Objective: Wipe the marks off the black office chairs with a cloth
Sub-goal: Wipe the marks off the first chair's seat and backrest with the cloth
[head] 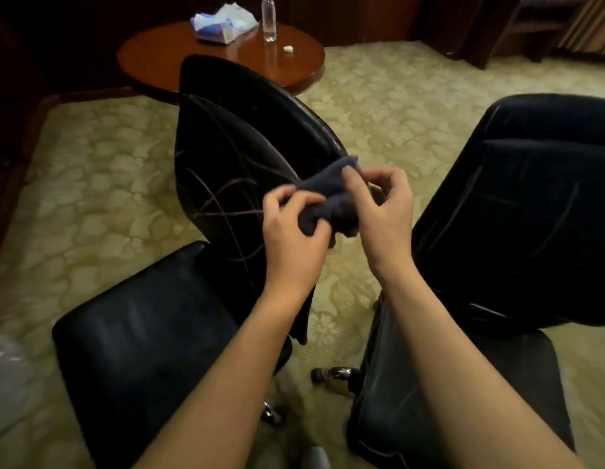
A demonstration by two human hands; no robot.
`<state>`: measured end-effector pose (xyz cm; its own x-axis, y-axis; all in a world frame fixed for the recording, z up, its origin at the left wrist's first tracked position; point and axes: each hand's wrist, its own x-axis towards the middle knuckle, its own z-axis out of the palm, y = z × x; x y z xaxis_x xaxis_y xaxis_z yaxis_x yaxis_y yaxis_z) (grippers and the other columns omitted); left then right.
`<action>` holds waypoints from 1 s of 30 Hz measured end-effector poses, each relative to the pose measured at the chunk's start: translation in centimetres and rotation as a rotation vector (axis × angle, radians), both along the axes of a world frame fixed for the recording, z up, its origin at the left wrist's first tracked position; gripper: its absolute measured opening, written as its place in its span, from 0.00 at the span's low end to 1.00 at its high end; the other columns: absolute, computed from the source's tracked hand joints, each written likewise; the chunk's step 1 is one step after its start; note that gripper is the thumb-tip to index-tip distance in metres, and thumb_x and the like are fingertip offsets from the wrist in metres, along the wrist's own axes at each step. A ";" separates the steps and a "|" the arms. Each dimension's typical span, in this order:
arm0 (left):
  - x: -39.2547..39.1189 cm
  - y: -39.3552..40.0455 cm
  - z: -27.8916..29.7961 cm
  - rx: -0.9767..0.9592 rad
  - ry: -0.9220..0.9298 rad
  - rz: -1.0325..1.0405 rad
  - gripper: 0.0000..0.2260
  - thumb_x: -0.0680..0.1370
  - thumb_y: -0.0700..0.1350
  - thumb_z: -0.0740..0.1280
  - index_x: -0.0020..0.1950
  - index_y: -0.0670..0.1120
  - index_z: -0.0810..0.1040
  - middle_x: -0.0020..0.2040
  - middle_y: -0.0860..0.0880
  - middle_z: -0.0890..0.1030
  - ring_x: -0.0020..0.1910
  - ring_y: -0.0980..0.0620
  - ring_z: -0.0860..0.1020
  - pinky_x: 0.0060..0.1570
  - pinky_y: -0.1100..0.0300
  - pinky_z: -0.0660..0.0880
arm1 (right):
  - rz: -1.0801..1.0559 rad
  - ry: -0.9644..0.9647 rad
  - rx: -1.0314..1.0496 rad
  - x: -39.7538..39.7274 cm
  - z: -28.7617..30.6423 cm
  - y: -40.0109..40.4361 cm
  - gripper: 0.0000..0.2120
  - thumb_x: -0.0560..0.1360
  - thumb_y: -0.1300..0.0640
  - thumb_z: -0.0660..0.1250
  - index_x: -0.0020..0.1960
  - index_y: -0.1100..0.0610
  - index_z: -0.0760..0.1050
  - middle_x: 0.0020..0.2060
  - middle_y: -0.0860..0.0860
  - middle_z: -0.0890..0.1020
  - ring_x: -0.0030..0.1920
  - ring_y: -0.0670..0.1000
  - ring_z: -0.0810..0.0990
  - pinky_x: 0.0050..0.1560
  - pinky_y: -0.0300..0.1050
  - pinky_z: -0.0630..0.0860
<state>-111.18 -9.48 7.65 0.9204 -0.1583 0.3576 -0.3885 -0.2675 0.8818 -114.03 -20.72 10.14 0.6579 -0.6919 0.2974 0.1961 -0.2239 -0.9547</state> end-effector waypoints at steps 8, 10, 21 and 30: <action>-2.5 -0.9 -2.8 -0.317 0.293 0.081 0.13 0.69 0.44 0.71 0.50 0.59 0.79 0.60 0.53 0.72 0.58 0.53 0.79 0.61 0.50 0.77 | -0.147 0.163 -0.201 0.1 -1.6 2.3 0.12 0.74 0.53 0.72 0.57 0.55 0.80 0.44 0.42 0.83 0.47 0.39 0.81 0.50 0.34 0.75; -2.4 -0.9 -2.9 -0.399 0.351 0.073 0.13 0.67 0.47 0.69 0.51 0.57 0.81 0.60 0.52 0.74 0.57 0.54 0.79 0.61 0.50 0.77 | -0.117 0.198 -0.213 0.0 -2.0 2.5 0.14 0.73 0.49 0.73 0.56 0.54 0.80 0.45 0.45 0.84 0.48 0.42 0.82 0.50 0.39 0.77; -4.2 -1.2 -5.5 -0.379 -0.021 0.204 0.11 0.77 0.34 0.70 0.58 0.41 0.83 0.56 0.51 0.75 0.53 0.71 0.73 0.55 0.79 0.66 | -0.244 0.251 -0.393 -1.1 -3.0 4.1 0.12 0.71 0.54 0.71 0.54 0.55 0.80 0.45 0.48 0.84 0.48 0.49 0.82 0.53 0.53 0.78; -10.4 2.2 -9.9 -0.330 -0.132 0.095 0.15 0.79 0.37 0.68 0.66 0.46 0.80 0.51 0.50 0.75 0.48 0.65 0.75 0.48 0.77 0.70 | -0.213 0.088 -0.421 -8.5 -6.0 7.4 0.13 0.74 0.57 0.73 0.58 0.56 0.77 0.47 0.46 0.83 0.49 0.41 0.82 0.51 0.39 0.79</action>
<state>-121.53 -7.29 -2.21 0.8681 0.0695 0.4914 -0.4915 -0.0172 0.8707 -122.58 -13.33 4.17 0.5495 -0.6456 0.5304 0.0261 -0.6212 -0.7832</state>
